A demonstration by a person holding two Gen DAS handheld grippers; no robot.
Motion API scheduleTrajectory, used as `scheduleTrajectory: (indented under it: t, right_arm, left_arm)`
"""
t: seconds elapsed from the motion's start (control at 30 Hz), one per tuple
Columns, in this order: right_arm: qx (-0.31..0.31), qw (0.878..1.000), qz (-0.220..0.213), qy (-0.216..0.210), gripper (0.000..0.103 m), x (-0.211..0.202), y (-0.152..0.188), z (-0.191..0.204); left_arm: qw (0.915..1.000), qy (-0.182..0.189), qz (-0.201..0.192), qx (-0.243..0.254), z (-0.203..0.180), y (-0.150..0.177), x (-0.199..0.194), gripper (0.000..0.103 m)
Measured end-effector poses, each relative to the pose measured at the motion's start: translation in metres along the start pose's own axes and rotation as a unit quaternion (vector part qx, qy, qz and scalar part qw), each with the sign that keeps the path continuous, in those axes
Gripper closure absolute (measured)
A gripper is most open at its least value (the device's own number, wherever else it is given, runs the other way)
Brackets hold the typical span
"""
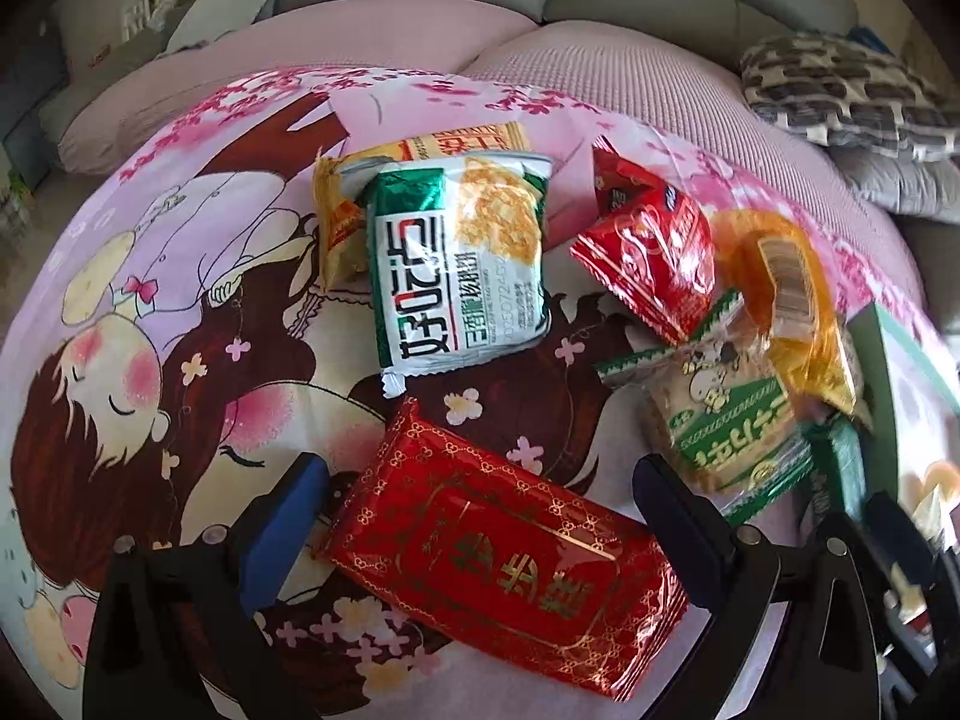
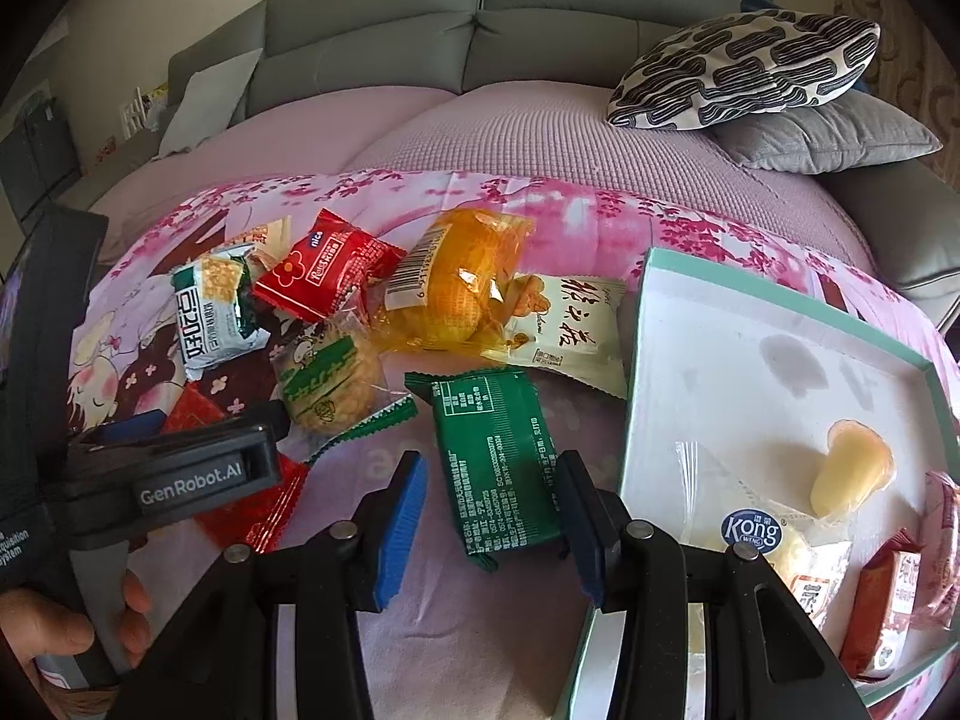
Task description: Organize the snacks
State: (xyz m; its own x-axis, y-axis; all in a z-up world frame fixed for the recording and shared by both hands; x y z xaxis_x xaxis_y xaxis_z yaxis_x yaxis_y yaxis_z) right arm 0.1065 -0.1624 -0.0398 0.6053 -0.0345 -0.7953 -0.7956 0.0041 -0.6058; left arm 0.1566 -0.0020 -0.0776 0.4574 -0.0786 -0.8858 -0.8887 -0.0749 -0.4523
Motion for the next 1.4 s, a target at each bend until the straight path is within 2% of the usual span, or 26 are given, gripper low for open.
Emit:
scheduleTrajectory:
  t: [0.27,0.57,0.8,1.03,1.17,1.27,1.33,1.37,1.4]
  right_arm:
    - [0.002,1.000,-0.001,-0.002,0.057,0.000,0.001,-0.004]
    - [0.004,1.000,0.003,-0.010,0.056,0.000,0.001,-0.002]
    - [0.013,0.997,0.023,-0.069,0.055,-0.002,0.005,0.008]
    - [0.040,0.997,0.019,-0.066,0.055,0.006,0.005,0.007]
    - [0.031,0.998,0.014,-0.048,0.055,0.009,0.005,0.011]
    - [0.019,0.999,0.016,-0.028,0.055,0.012,0.006,0.014]
    - [0.001,1.000,0.017,-0.002,0.057,0.014,0.008,0.016]
    - [-0.002,1.000,0.017,0.001,0.057,0.014,0.008,0.017]
    - [-0.001,1.000,0.016,0.001,0.058,0.015,0.008,0.017]
  left_arm:
    - [0.9984,-0.007,0.019,0.053,0.004,0.016,-0.009,0.002]
    - [0.9984,-0.021,0.027,0.045,0.032,0.034,-0.023,0.002]
    - [0.9991,-0.015,0.030,0.025,0.040,0.037,-0.023,0.002]
    - [0.9994,-0.012,0.026,0.017,0.047,0.040,-0.021,0.002]
    - [0.9996,-0.008,0.023,0.012,0.049,0.040,-0.023,0.002]
    - [0.9998,-0.003,0.018,0.012,0.050,0.040,-0.027,0.008]
    - [0.9998,0.004,0.014,0.015,0.049,0.039,-0.031,0.019]
    - [0.9998,0.005,0.012,0.017,0.046,0.037,-0.030,0.022]
    - [0.9997,0.009,0.010,0.020,0.045,0.037,-0.032,0.029]
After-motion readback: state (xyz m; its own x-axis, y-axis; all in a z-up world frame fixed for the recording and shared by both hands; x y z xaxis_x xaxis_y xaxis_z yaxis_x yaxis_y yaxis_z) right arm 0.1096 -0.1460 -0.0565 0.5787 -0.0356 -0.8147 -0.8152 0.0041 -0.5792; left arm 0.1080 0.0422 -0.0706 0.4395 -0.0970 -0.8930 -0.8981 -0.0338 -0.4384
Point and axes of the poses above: each gripper's, at about its wrist camera, not at the fingertips, and x roughly the way its jaws point, z to its left, y to its underside, the point moved 3 cm from there along x, roughly the way its jaws point, and after that the axes turned 4 degrees about y, right-handed, at the moved point
